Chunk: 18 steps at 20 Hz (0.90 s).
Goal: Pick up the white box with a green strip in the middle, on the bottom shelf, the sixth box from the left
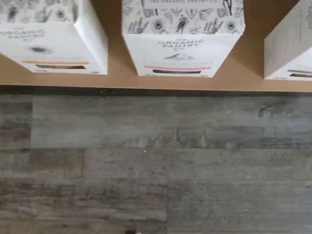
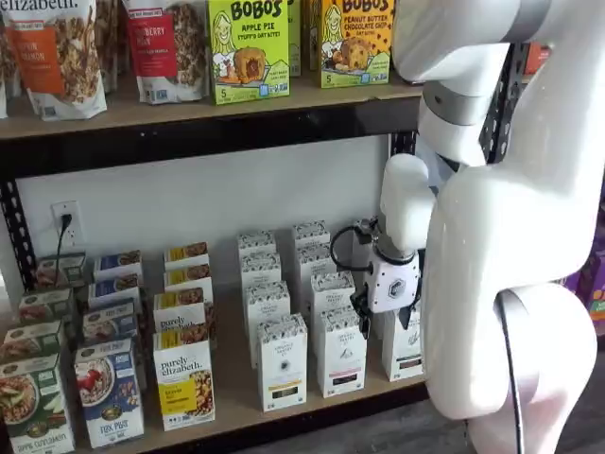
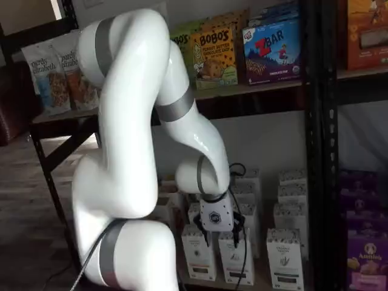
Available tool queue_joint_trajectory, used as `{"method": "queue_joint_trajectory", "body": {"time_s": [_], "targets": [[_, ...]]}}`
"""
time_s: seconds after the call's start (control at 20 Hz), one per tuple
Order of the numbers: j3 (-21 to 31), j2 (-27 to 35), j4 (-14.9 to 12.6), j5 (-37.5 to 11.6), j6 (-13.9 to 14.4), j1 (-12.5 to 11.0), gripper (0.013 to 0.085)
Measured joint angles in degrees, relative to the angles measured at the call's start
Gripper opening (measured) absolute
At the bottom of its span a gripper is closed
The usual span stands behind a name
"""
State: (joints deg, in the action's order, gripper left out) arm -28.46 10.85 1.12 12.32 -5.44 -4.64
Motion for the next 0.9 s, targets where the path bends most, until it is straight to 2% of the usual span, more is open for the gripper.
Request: {"method": "queue_joint_trajectory", "body": {"time_s": [0.15, 0.2, 0.3, 0.35, 0.5, 0.6, 0.75, 0.9], "targets": [[-3.1, 4.2, -0.7, -0.5, -0.7, -1.5, 0.085], [-4.2, 5.6, -1.5, -0.5, -0.6, -2.1, 0.085], [-6.9, 8.8, -4.8, -0.7, 1.0, -3.7, 0.085], [-8.1, 10.1, -5.4, -0.7, 0.9, -4.3, 0.085], [-11.9, 13.9, -6.0, -0.8, -0.2, -6.1, 0.085], [-14.7, 16.5, -5.0, -0.7, -2.4, -7.2, 0.085], [-18.9, 20.1, 0.0, -1.1, -8.5, -8.5, 0.085], [-22.2, 22.6, 1.9, -1.4, -11.4, -9.4, 0.085]]}}
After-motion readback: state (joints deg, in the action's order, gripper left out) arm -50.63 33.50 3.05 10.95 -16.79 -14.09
